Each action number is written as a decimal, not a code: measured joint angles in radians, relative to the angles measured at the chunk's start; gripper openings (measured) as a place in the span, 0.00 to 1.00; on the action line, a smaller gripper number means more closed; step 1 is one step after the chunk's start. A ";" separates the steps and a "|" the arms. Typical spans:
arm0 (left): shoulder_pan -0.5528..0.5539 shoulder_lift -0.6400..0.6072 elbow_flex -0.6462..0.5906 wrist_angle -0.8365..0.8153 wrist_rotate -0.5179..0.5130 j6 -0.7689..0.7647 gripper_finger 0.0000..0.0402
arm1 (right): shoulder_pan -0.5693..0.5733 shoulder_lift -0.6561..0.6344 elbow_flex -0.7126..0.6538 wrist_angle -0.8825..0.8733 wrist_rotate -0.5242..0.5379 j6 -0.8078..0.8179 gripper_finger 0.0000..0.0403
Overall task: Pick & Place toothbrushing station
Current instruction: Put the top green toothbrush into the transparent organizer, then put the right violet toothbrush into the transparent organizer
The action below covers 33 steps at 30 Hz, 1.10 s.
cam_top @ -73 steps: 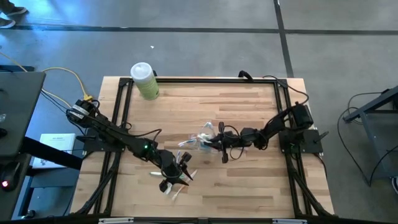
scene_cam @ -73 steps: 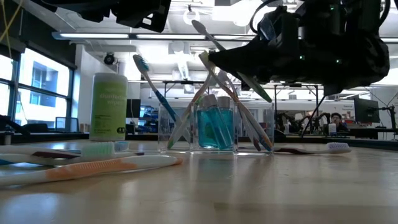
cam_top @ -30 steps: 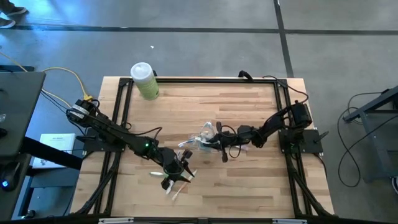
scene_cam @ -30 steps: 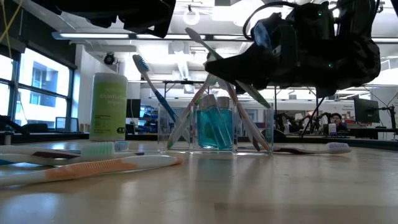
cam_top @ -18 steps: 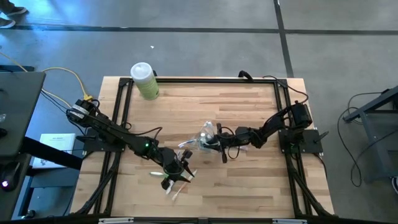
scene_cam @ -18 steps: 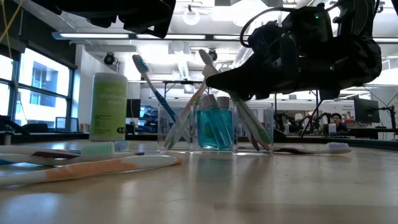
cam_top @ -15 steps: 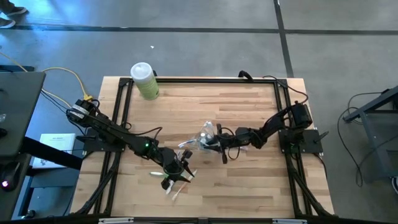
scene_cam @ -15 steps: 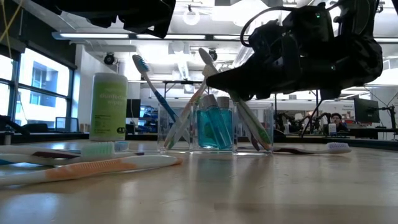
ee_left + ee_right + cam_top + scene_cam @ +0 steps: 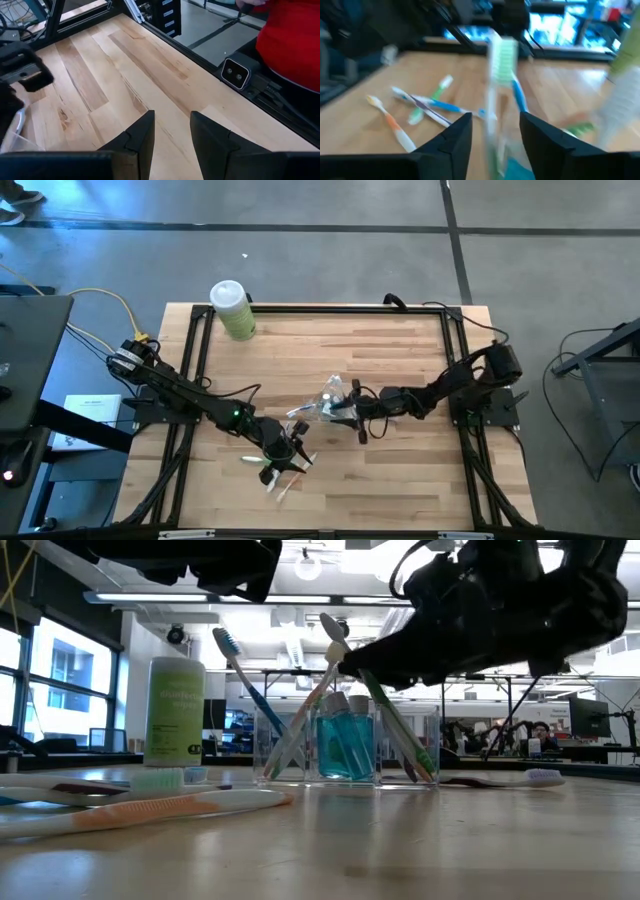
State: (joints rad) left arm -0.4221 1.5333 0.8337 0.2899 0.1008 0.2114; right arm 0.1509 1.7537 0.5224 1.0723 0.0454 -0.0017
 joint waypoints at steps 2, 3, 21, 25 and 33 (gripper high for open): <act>0.000 0.000 0.000 -0.003 0.000 -0.008 0.30 | 0.000 -0.062 -0.002 -0.114 0.017 0.009 0.42; 0.000 0.000 0.000 -0.011 0.000 -0.011 0.30 | 0.000 -0.095 -0.002 -0.160 0.017 0.013 0.43; -0.006 0.000 0.000 -0.019 0.001 -0.340 0.30 | 0.109 -0.549 -0.001 -1.238 -0.023 0.364 0.45; -0.006 0.000 0.000 -0.020 0.000 -0.341 0.30 | 0.109 -0.492 -0.001 -1.276 0.136 0.404 0.45; -0.013 0.000 0.000 -0.020 -0.001 -0.356 0.30 | 0.084 -0.325 0.001 -1.202 0.166 0.393 0.45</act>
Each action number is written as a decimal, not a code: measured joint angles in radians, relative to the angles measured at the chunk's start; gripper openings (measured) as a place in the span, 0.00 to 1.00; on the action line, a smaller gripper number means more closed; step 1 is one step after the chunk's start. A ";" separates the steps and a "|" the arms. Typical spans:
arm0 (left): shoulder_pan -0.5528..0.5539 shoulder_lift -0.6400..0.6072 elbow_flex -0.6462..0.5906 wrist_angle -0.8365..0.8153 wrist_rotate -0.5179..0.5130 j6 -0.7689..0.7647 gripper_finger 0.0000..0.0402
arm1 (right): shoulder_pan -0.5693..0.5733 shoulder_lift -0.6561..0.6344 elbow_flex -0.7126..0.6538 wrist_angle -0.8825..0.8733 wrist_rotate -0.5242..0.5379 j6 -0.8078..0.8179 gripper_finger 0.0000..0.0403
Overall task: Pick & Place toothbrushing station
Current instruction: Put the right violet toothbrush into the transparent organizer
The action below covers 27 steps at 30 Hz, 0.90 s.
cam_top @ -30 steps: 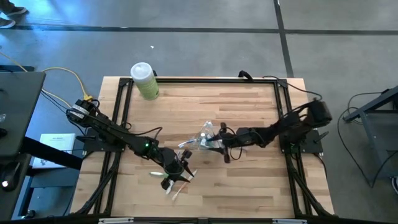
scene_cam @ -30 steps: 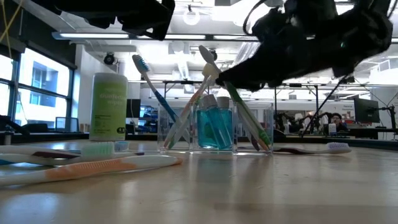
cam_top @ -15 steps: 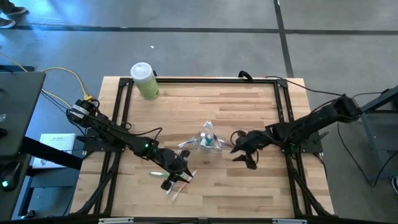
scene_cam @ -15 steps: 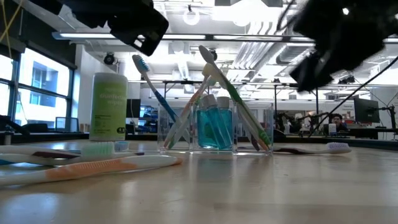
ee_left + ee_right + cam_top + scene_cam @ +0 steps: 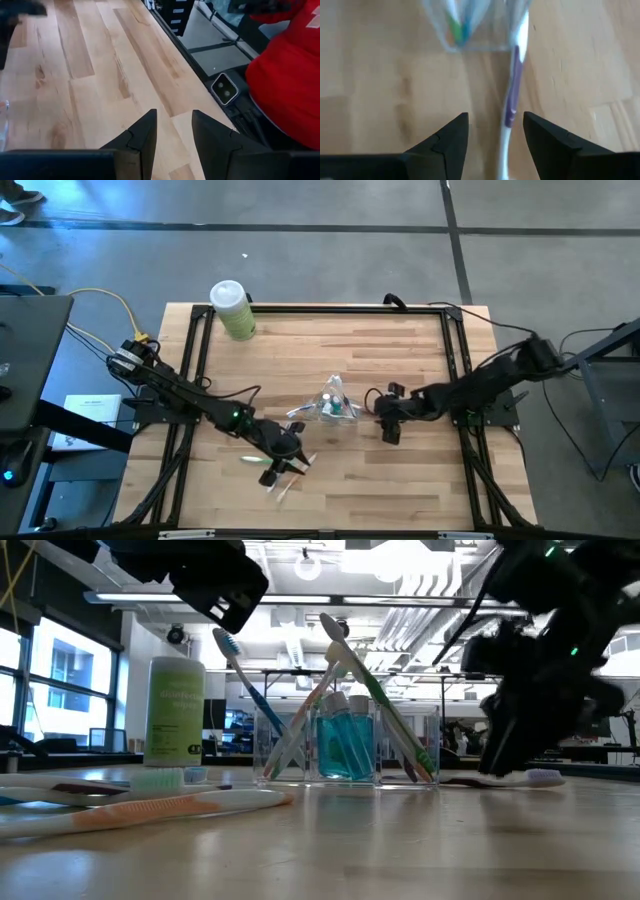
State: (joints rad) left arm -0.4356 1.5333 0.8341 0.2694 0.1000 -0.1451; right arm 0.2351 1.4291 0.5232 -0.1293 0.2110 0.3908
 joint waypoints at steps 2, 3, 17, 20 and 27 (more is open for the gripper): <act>-0.002 0.000 0.000 0.001 0.000 -0.003 0.30 | -0.010 0.052 0.001 0.016 0.002 0.000 0.45; -0.003 0.000 0.000 0.000 0.000 -0.005 0.30 | -0.015 0.078 0.002 0.030 0.004 -0.001 0.45; -0.006 0.000 0.000 0.000 -0.027 -0.010 0.30 | -0.037 0.133 0.003 0.047 0.092 0.051 0.05; -0.006 0.000 0.000 0.000 -0.027 -0.010 0.30 | -0.021 0.135 0.003 0.034 0.141 0.082 0.04; -0.006 0.000 0.000 0.000 -0.027 -0.013 0.30 | 0.043 0.043 0.006 -0.162 0.309 0.180 0.02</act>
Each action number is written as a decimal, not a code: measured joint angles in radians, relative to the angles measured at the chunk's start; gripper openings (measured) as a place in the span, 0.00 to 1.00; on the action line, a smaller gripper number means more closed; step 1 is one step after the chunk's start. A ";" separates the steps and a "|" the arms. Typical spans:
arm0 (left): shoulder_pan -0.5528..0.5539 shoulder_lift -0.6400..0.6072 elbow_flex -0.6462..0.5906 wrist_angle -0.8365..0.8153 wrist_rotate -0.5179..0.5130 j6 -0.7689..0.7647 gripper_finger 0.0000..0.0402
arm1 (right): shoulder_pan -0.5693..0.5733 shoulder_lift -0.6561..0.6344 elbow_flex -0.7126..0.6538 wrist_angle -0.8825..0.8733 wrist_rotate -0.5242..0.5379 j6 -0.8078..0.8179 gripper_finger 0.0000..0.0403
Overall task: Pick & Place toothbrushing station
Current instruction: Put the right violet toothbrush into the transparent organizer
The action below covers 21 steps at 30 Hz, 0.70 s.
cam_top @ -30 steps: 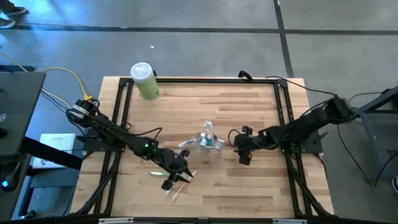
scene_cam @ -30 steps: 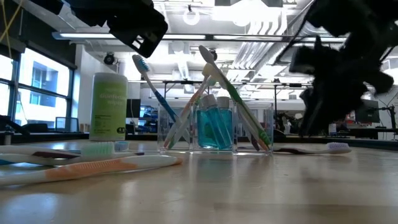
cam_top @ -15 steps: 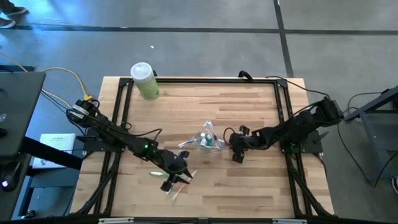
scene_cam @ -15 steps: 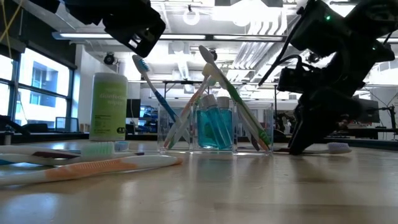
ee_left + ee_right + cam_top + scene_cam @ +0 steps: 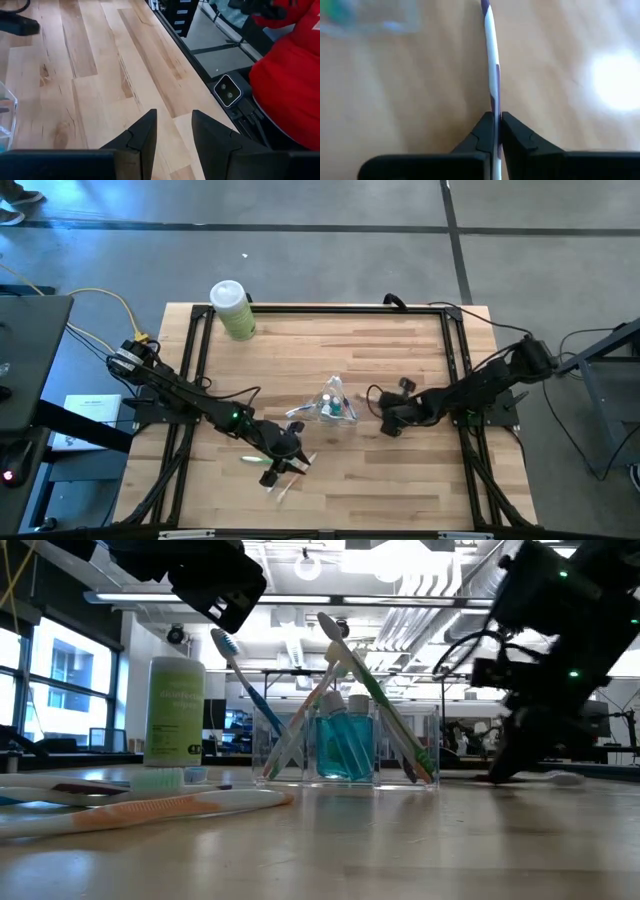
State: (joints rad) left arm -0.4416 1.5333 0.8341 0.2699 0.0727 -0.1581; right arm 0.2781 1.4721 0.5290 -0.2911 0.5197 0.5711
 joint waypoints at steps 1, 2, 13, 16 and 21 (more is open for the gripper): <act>0.000 0.000 0.000 0.000 0.000 0.000 0.30 | 0.013 -0.028 0.003 -0.060 0.032 0.031 0.02; 0.000 0.000 0.000 0.000 0.000 0.000 0.30 | 0.028 -0.054 0.014 -0.110 0.067 0.064 0.02; 0.022 0.000 0.000 0.068 -0.029 -0.353 0.30 | 0.328 -0.257 0.175 -0.177 0.406 0.008 0.02; 0.031 0.001 0.000 0.129 -0.017 -0.523 0.30 | 0.415 -0.256 0.219 -0.032 0.502 -0.191 0.02; 0.074 0.001 0.000 0.254 0.100 -0.796 0.30 | 0.507 -0.214 0.227 0.418 0.520 -0.687 0.02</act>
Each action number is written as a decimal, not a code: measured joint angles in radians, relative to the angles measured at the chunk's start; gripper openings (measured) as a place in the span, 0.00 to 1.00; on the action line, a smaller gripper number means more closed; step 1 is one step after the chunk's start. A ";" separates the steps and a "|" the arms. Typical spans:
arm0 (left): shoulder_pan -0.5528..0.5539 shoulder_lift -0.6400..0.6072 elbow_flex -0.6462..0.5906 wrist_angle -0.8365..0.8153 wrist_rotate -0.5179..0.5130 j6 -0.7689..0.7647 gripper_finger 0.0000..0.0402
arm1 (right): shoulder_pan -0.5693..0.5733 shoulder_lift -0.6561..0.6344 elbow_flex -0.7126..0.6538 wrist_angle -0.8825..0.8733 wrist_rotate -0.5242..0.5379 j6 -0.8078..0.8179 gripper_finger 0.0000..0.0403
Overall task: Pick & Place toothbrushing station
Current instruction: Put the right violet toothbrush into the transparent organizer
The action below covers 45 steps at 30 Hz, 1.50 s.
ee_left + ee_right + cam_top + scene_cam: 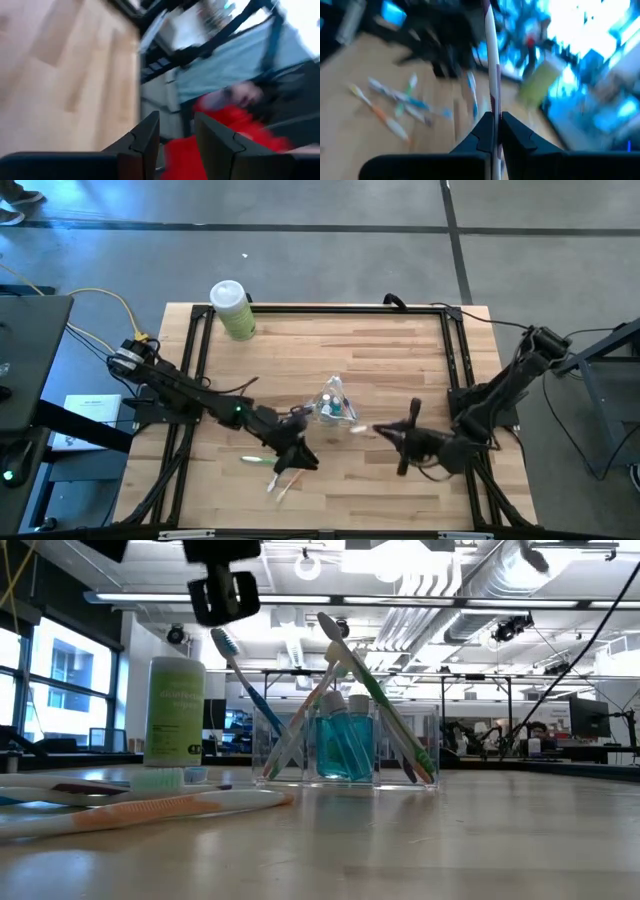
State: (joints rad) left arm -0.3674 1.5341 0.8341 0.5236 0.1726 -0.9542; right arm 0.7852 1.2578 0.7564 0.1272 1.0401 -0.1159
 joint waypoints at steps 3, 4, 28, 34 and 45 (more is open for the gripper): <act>0.038 0.000 0.000 0.065 0.068 -0.176 0.30 | 0.029 0.039 0.000 0.195 -0.032 -0.233 0.02; 0.052 0.000 0.000 0.082 0.089 -0.226 0.30 | 0.032 0.053 0.000 0.252 -0.053 -0.290 0.02; 0.152 0.000 0.000 0.120 0.172 -0.460 0.30 | -0.143 0.396 0.210 0.267 -0.238 -0.569 0.02; 0.152 0.000 0.000 0.118 0.172 -0.422 0.30 | -0.181 0.396 0.212 0.252 -0.240 -0.572 0.02; 0.145 0.000 0.000 0.102 0.171 -0.368 0.30 | -0.208 0.396 0.212 0.224 -0.254 -0.557 0.02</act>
State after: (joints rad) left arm -0.2222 1.5341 0.8337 0.6255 0.3435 -1.3225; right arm 0.5771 1.6539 0.9680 0.3513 0.7861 -0.6725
